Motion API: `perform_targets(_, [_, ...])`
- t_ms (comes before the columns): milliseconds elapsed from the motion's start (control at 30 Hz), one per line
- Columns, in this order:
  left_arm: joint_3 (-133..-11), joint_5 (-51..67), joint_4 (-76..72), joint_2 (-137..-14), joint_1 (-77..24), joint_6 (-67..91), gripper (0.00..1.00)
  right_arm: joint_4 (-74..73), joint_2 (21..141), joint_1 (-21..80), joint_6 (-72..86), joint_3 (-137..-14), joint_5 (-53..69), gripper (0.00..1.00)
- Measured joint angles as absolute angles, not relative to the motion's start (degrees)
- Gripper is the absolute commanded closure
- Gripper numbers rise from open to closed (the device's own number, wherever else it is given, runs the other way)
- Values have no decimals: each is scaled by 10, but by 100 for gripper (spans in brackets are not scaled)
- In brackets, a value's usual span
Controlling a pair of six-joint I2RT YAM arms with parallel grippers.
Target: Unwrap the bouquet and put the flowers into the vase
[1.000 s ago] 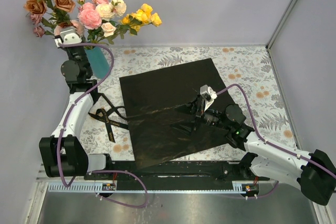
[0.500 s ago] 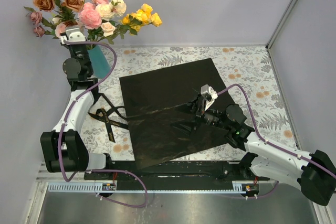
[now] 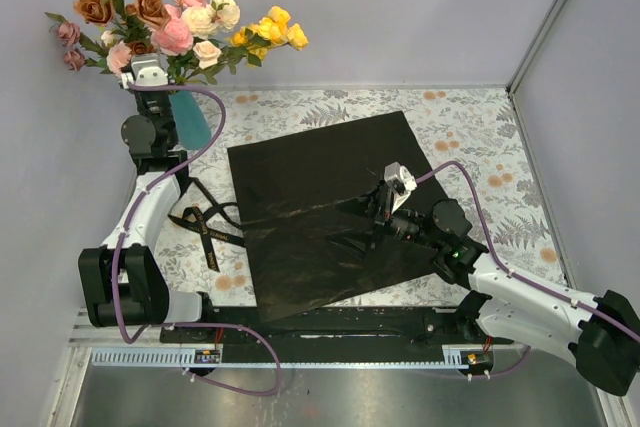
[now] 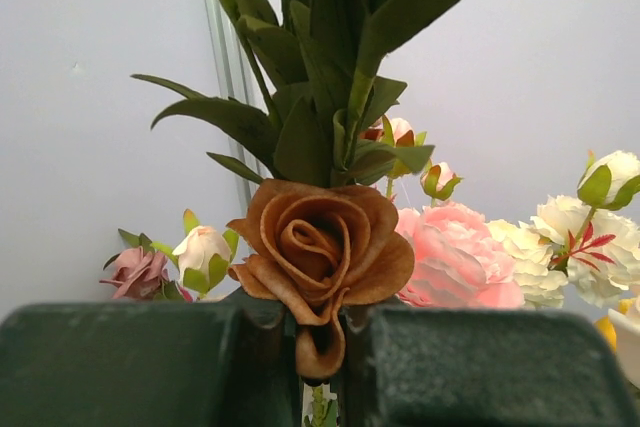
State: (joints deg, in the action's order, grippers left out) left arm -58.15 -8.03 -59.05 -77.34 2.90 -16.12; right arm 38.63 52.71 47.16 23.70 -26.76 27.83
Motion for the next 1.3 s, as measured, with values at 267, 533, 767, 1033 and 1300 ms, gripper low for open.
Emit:
perform_targets(267, [-594,-53,-597,-779,37,-161,100,374,522,472,232,-268,275,1])
perform_targets(533, [-612,-7,-599,-790,38,-161,100,369,515,472,225,-268,269,1])
perform_targets(767, [-609,-1,-573,-790,38,-167,100,368,515,472,220,-268,266,1])
perform_targets(1033, [-607,1,-495,-790,51,-165,100,361,510,472,216,-268,264,1])
perform_targets(1300, [-623,12,-464,-829,58,-134,100,359,504,472,213,-268,264,1])
